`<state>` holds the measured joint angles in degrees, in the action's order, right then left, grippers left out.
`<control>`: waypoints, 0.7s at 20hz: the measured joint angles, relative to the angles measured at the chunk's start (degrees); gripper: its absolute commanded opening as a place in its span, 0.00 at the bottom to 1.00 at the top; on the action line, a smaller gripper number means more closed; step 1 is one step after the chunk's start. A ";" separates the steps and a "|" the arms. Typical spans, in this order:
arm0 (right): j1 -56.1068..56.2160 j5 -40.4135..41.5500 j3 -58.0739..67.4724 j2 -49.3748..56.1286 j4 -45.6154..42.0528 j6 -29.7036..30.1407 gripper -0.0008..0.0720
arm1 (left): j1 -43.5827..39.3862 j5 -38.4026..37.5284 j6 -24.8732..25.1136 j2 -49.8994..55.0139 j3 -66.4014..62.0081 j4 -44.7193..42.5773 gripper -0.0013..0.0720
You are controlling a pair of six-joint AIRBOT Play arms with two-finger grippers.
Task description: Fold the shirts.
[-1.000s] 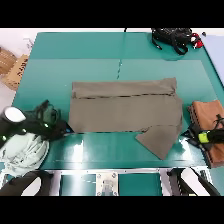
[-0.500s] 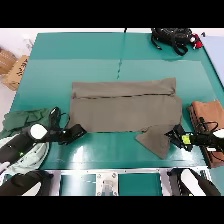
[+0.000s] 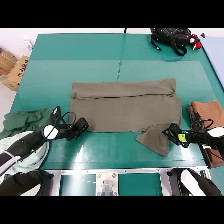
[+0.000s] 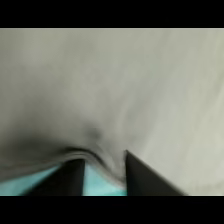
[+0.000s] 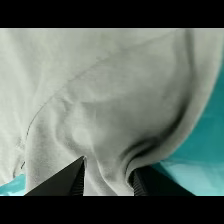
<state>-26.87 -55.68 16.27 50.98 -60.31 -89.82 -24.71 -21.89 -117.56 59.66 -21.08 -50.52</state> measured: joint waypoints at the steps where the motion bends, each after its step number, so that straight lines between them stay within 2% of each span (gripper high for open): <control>1: 0.35 0.31 -0.02 0.00 -0.11 0.04 0.35 | 0.00 0.20 0.00 0.31 -0.46 -0.33 0.05; 3: 0.76 0.68 -0.02 0.07 -0.74 0.13 0.11 | -0.22 -0.35 0.52 0.48 -1.81 -1.22 0.05; 4: 0.90 0.66 0.13 0.09 -1.14 0.26 0.04 | -0.22 -0.66 0.87 0.48 -2.60 -1.60 0.05; 9: 1.14 -2.99 2.43 0.00 -3.50 0.37 0.04 | -0.28 -9.99 1.55 0.52 -7.08 -8.11 0.05; 14: 1.14 -9.46 5.40 -1.55 -8.83 -2.34 0.04 | -0.33 -24.68 -0.17 0.11 -14.14 -20.11 0.05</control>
<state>-25.74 -65.14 21.67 49.43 -69.14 -92.16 -25.04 -46.57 -117.73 59.77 -35.22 -70.63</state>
